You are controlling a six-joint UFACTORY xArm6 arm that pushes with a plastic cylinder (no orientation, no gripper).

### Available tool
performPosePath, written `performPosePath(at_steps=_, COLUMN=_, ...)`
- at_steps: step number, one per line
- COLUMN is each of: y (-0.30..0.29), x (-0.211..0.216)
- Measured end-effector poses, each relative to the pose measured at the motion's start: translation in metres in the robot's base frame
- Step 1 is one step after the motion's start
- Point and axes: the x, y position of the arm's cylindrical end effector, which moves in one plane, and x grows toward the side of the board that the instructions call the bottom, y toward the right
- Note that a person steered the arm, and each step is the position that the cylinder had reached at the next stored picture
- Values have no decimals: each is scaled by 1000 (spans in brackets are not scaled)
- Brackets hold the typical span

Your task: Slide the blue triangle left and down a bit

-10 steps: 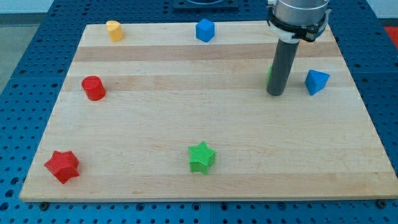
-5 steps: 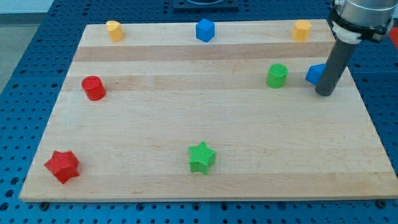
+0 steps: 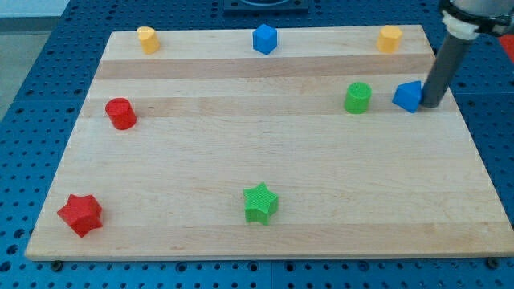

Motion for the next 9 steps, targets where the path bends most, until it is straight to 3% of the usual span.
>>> performPosePath(at_steps=2, y=-32, x=0)
performPosePath(at_steps=4, y=-27, x=-3)
performPosePath(at_steps=6, y=-18, x=-46)
performPosePath(at_steps=9, y=-52, x=-49)
